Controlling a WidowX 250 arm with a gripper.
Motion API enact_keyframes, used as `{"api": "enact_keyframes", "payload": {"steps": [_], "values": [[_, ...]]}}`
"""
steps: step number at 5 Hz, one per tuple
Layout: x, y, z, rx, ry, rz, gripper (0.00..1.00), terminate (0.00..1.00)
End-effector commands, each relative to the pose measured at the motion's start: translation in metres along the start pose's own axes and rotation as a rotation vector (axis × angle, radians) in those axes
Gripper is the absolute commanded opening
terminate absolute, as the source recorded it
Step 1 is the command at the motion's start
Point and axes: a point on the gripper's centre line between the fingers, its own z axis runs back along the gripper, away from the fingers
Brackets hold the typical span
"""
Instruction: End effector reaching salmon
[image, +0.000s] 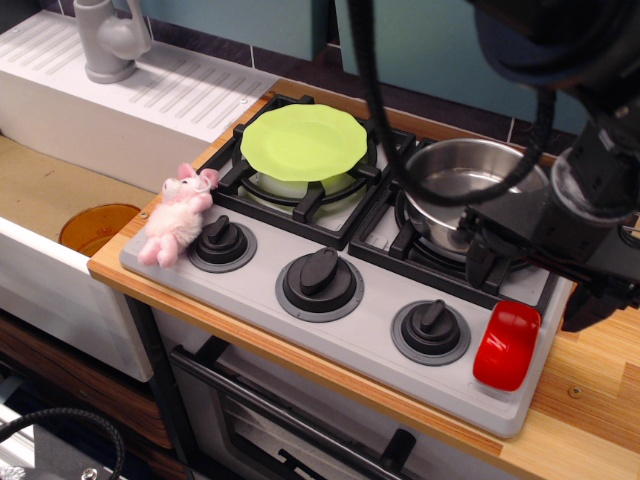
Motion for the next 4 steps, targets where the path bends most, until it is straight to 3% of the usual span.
{"api": "enact_keyframes", "payload": {"steps": [1,3,4], "values": [[-0.005,-0.009,-0.017,-0.014,-0.078,0.006,1.00,0.00],[-0.019,-0.009,-0.050,-0.032,-0.137,0.008,1.00,0.00],[-0.019,-0.009,-0.050,-0.032,-0.137,0.008,1.00,0.00]]}}
